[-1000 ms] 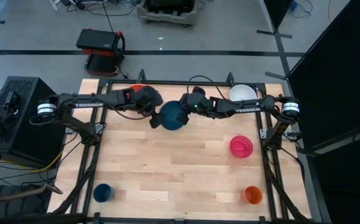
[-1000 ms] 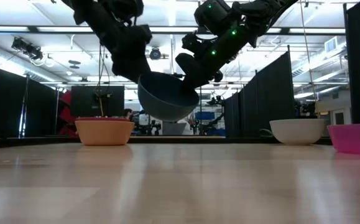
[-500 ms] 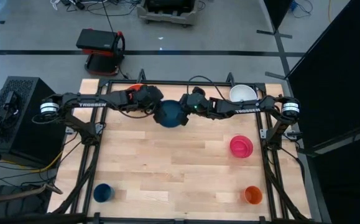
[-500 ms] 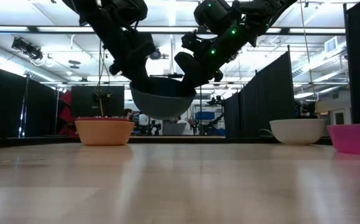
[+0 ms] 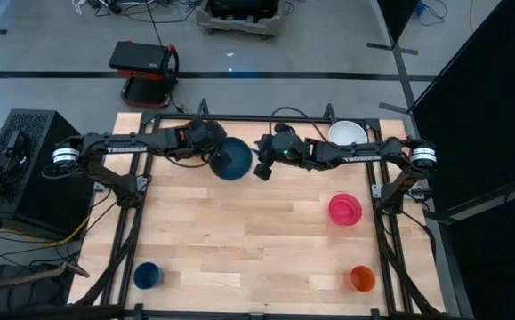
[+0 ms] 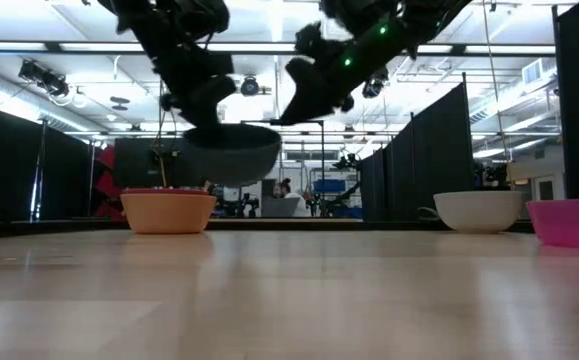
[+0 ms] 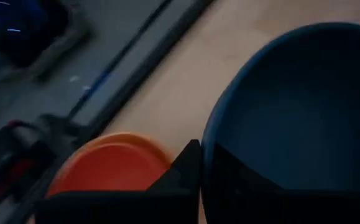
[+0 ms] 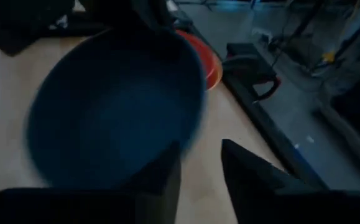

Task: Nest bowls inside each other
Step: Stack the blue bowl on top of the orange bowl

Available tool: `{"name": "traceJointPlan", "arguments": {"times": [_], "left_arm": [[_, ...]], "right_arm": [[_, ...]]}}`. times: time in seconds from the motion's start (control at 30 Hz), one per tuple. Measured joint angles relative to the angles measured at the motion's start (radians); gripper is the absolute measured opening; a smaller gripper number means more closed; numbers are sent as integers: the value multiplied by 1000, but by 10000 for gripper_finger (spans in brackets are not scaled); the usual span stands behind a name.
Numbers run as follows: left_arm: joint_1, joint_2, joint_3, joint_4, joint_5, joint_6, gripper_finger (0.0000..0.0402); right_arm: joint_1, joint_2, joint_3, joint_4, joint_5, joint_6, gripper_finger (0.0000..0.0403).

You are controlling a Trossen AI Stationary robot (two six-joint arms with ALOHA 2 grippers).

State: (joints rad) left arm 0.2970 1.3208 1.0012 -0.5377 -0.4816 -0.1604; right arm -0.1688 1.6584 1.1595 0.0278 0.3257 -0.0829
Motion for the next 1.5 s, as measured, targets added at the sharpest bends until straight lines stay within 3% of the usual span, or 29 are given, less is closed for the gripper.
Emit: {"name": "traceJointPlan", "arguments": {"times": [0.2,0.83,1.2,1.5], "left_arm": [[44,-96,-2,-92,-91,-54,1],[472,-197,-81,-143,144,-349,0],[594,-166,-161,-185,310,-396,2],[622,-148,-168,-158,360,-339,32]], "right_arm": [[3,-89,-2,-38,4,-6,155],[68,-110,-69,-100,8,24,111],[102,-110,-69,-99,9,0,115],[114,-109,-69,-99,9,0,113]]}}
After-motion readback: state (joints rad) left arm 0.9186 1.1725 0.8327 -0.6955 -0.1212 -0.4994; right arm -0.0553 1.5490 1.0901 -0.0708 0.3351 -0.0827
